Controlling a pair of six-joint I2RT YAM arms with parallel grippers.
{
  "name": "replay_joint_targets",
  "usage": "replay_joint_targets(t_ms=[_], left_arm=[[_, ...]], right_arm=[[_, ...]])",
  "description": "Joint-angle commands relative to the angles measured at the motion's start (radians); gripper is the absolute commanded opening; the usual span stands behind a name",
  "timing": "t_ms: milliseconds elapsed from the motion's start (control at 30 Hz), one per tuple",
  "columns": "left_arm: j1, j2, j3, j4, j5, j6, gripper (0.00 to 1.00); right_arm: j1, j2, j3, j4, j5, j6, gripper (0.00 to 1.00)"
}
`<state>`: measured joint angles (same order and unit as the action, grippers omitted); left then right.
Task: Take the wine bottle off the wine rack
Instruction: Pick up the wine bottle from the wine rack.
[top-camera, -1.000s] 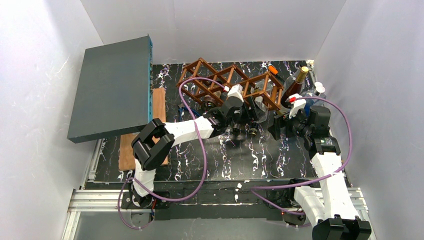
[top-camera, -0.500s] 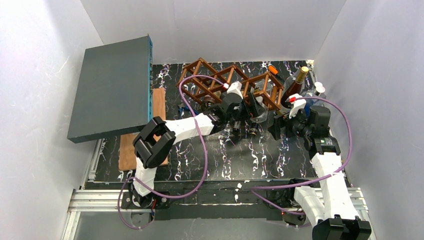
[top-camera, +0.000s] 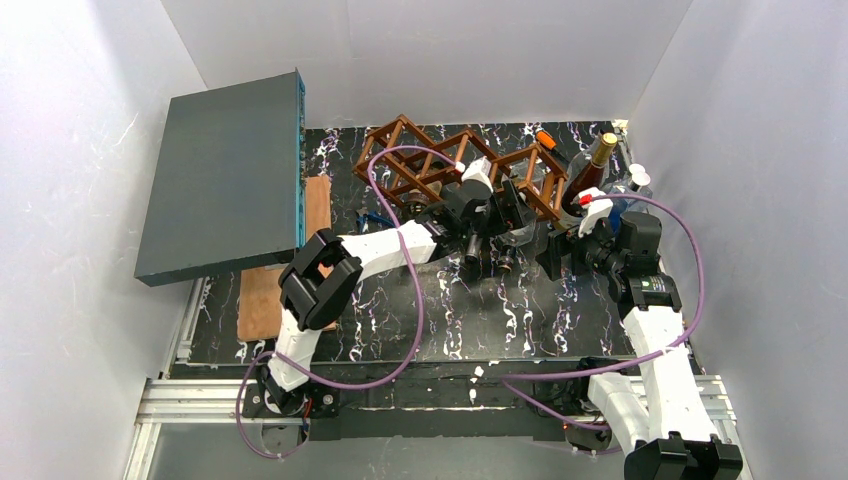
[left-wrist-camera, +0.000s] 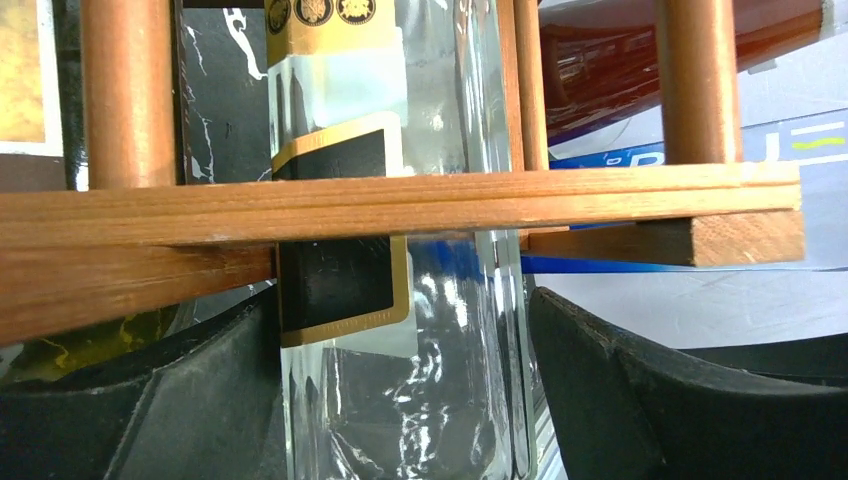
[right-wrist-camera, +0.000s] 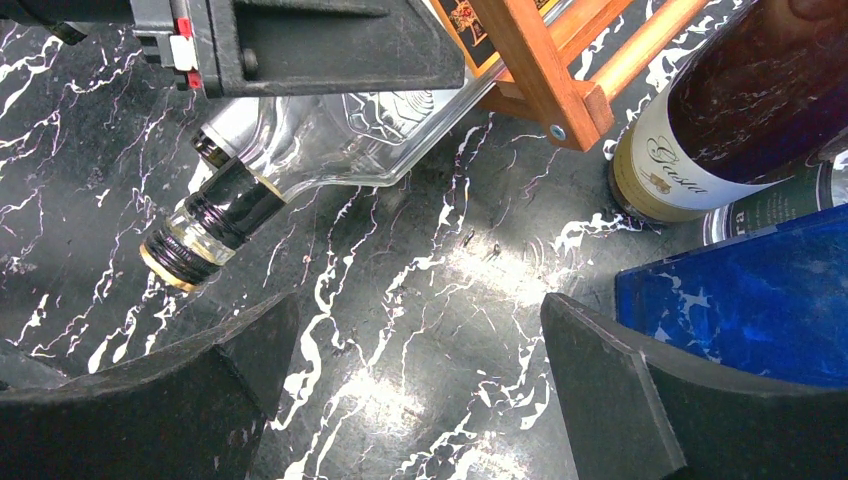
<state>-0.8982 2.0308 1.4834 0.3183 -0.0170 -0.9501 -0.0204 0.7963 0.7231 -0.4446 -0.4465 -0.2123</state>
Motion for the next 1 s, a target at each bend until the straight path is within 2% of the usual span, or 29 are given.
replay_joint_targets(t_ms=[0,167,300,333,467,600,800,967], left_arm=[[0.008,0.012,0.047,-0.027,0.005,0.001,0.82],[0.011,0.039,0.075,-0.042,0.016,0.002,0.77],[0.012,0.046,0.083,-0.045,0.017,0.014,0.65],[0.012,0.047,0.084,-0.044,0.017,0.02,0.61],[0.012,0.049,0.089,-0.044,0.059,0.025,0.34],[0.013,0.041,0.088,-0.044,0.07,0.034,0.15],[0.013,0.007,0.068,-0.04,0.072,0.063,0.05],[0.012,-0.023,0.048,-0.031,0.083,0.087,0.02]], right_arm=[[-0.006,-0.018,-0.001,0.032,0.003,-0.007,1.0],[-0.006,-0.023,-0.001,0.032,0.008,-0.007,1.0],[-0.005,-0.027,-0.001,0.032,0.006,-0.007,1.0],[-0.005,-0.028,0.0,0.032,0.006,-0.007,1.0],[-0.004,-0.033,0.001,0.032,0.006,-0.007,1.0],[-0.004,-0.036,0.001,0.03,0.009,-0.008,1.0],[-0.004,-0.038,0.002,0.031,0.009,-0.008,1.0],[-0.004,-0.038,0.001,0.03,0.009,-0.008,1.0]])
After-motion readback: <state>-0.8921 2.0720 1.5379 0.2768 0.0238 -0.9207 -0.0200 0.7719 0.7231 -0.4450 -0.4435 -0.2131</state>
